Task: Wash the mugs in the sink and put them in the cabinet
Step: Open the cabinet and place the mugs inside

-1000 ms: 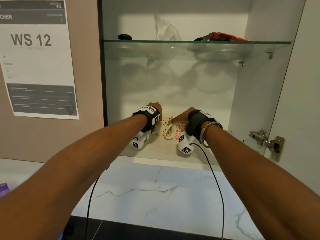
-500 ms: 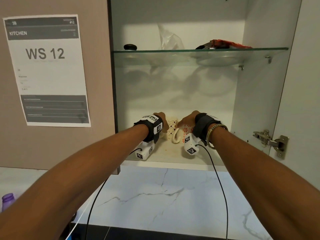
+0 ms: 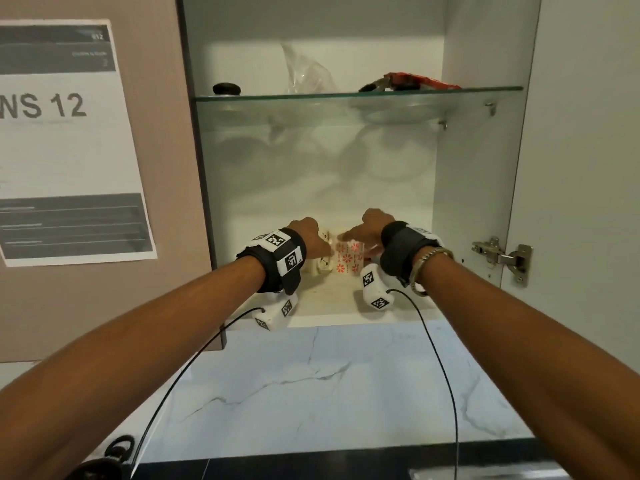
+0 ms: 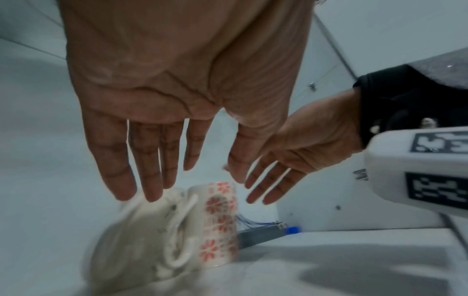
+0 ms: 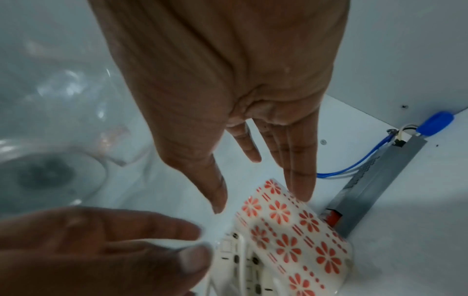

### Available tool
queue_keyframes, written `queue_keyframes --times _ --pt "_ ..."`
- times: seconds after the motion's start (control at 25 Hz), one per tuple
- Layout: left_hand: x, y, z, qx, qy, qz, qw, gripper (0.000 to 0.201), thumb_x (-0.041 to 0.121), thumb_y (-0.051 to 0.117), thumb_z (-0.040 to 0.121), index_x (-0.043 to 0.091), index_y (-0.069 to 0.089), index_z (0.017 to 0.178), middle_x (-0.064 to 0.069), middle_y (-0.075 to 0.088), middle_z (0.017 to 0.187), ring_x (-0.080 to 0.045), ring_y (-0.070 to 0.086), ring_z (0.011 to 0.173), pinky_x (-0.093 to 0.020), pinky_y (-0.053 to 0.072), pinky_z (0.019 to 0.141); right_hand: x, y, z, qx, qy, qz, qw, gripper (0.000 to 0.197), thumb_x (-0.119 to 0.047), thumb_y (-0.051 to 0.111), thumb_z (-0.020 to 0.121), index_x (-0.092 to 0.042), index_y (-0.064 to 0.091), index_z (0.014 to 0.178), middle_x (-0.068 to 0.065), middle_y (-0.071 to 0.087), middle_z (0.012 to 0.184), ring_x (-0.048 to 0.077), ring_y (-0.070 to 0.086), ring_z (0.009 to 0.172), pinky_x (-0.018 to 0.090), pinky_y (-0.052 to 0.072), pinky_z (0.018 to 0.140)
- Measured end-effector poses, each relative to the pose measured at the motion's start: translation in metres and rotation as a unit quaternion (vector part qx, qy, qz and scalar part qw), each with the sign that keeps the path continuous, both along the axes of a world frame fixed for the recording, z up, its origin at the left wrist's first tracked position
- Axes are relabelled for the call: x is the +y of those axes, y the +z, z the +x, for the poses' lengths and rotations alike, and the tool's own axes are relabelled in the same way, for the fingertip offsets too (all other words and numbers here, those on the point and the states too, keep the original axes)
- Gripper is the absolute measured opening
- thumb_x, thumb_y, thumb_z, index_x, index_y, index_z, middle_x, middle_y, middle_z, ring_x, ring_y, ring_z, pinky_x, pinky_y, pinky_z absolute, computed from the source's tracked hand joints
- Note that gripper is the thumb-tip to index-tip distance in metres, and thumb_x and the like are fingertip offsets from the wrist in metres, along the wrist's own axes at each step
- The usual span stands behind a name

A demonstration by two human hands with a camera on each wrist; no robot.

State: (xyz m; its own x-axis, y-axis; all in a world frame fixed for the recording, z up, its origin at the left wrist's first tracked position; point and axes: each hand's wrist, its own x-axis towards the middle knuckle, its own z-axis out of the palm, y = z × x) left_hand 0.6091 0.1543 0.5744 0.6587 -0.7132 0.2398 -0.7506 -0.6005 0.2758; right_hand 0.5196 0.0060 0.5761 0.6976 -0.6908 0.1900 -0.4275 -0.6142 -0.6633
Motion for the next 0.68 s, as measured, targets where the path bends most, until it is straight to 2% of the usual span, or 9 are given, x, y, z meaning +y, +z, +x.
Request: queue_keyframes --times 0.08,0.16,0.24,0.32,0.4,0.48,0.56,0.68 --pt "0.002 -0.014 -0.043 -0.010 -0.067 -0.062 0.996 0.044 0.052 0.074 0.086 0.026 0.064 0.120 0.002 0.067 0.119 -0.024 0.065 0.107 -0.034 0.052 0.085 0.010 -0.006 -0.048 -0.105 0.023 0.044 0.993 0.054 -0.036 0.085 0.086 -0.008 0.063 0.126 0.011 0.070 0.122 0.026 0.072 0.105 0.044 0.064 0.087" --pt "0.009 -0.039 -0.091 -0.027 -0.141 -0.107 0.984 0.028 0.057 0.070 0.086 0.032 0.066 0.099 0.013 0.067 0.094 -0.015 0.066 0.087 -0.032 0.051 0.072 0.024 -0.023 -0.104 -0.176 0.047 0.020 0.983 0.033 -0.036 0.082 0.089 -0.015 0.071 0.113 0.006 0.076 0.107 0.018 0.076 0.092 0.036 0.066 0.076" --pt "0.017 -0.074 -0.135 -0.029 -0.202 -0.129 0.970 0.031 0.063 0.066 0.087 0.033 0.065 0.090 0.014 0.066 0.086 -0.009 0.063 0.077 -0.030 0.048 0.064 0.037 -0.056 -0.161 -0.228 0.050 -0.029 0.972 0.025 -0.040 0.079 0.092 -0.021 0.073 0.107 -0.002 0.078 0.096 0.013 0.077 0.084 0.030 0.065 0.072" --pt "0.012 -0.119 -0.163 -0.012 -0.251 -0.135 0.958 0.034 0.067 0.061 0.089 0.034 0.063 0.090 0.015 0.068 0.085 -0.005 0.062 0.074 -0.028 0.049 0.062 0.042 -0.100 -0.210 -0.260 0.034 -0.047 0.964 0.019 -0.041 0.077 0.094 -0.023 0.074 0.101 -0.006 0.077 0.089 0.011 0.077 0.079 0.025 0.062 0.072" --pt "-0.003 -0.175 -0.179 0.021 -0.269 -0.108 0.957 0.034 0.069 0.058 0.089 0.034 0.062 0.091 0.017 0.069 0.087 -0.004 0.063 0.075 -0.027 0.050 0.065 0.043 -0.155 -0.245 -0.239 0.001 -0.036 0.970 0.016 -0.040 0.077 0.094 -0.024 0.075 0.098 -0.008 0.077 0.085 0.010 0.076 0.077 0.020 0.059 0.074" --pt "-0.030 -0.238 -0.188 0.072 -0.284 -0.047 0.955 0.032 0.066 0.061 0.087 0.034 0.062 0.092 0.017 0.070 0.091 -0.007 0.064 0.081 -0.029 0.051 0.071 0.030 -0.224 -0.274 -0.172 -0.042 -0.007 0.984 0.015 -0.042 0.076 0.094 -0.027 0.075 0.094 -0.009 0.076 0.083 0.008 0.074 0.076 0.019 0.058 0.074" --pt "-0.061 -0.304 -0.189 0.142 -0.275 0.031 0.950 0.027 0.057 0.066 0.085 0.033 0.062 0.094 0.016 0.071 0.096 -0.013 0.068 0.090 -0.032 0.054 0.080 0.008 -0.300 -0.301 -0.082 -0.097 0.022 0.992 0.016 -0.044 0.074 0.093 -0.028 0.075 0.091 -0.011 0.076 0.083 0.005 0.073 0.077 0.025 0.059 0.076" --pt "-0.106 -0.398 -0.200 0.204 -0.270 0.136 0.931 0.020 0.048 0.068 0.084 0.034 0.058 0.094 0.009 0.072 0.107 -0.021 0.069 0.098 -0.038 0.056 0.090 -0.027 -0.414 -0.347 0.032 -0.165 0.091 0.982 0.014 -0.033 0.072 0.094 -0.023 0.072 0.084 -0.008 0.074 0.082 0.010 0.071 0.079 0.036 0.059 0.080"
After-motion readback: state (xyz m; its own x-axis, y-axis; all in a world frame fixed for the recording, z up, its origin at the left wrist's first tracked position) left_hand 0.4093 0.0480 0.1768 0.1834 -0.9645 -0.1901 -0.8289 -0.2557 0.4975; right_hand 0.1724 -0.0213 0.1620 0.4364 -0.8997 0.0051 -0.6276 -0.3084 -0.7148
